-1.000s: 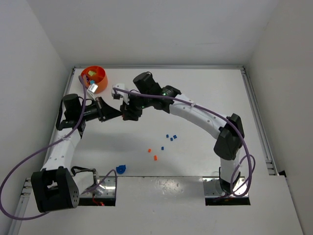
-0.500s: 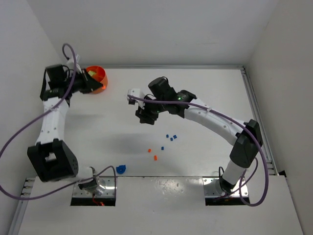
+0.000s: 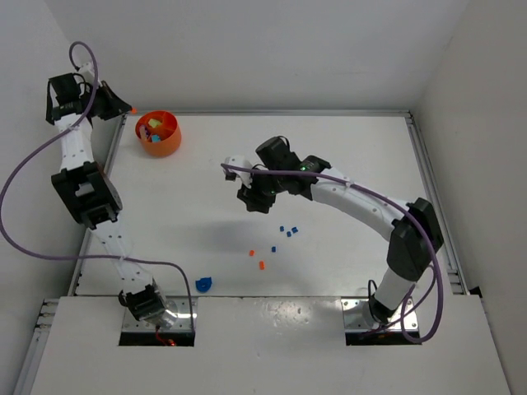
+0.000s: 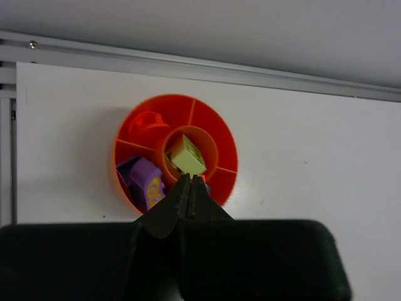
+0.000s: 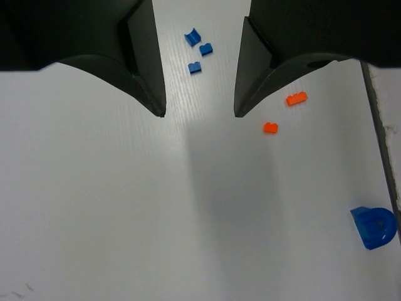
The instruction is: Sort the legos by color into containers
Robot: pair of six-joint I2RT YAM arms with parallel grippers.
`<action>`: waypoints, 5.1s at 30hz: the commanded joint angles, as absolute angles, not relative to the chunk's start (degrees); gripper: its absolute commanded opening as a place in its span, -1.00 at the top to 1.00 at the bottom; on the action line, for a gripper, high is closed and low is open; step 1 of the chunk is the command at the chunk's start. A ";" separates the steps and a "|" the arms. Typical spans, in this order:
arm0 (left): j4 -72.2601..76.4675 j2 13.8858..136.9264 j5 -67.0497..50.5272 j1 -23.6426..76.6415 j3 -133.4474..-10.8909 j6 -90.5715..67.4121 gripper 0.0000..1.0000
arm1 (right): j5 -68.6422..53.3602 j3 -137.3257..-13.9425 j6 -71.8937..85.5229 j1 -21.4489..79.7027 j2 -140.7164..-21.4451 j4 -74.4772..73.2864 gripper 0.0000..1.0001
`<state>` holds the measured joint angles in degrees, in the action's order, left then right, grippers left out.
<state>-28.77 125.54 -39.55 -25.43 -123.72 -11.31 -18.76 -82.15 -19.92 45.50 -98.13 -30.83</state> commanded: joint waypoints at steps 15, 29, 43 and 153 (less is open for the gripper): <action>-21.80 139.65 -29.79 -22.76 -135.87 -14.50 1.00 | -25.13 -82.97 -16.27 41.48 -104.50 -28.56 0.05; -21.09 144.40 -26.55 -19.42 -138.25 -14.50 0.61 | -26.28 -83.50 -15.73 39.91 -106.79 -28.56 0.08; -15.73 133.17 -21.72 -19.95 -135.36 -15.03 0.03 | -24.70 -78.76 -15.21 39.38 -102.22 -28.56 0.08; -29.71 61.79 -67.81 -30.50 -51.78 -9.58 -0.39 | -27.60 -77.61 -36.89 53.44 -105.06 -33.67 1.00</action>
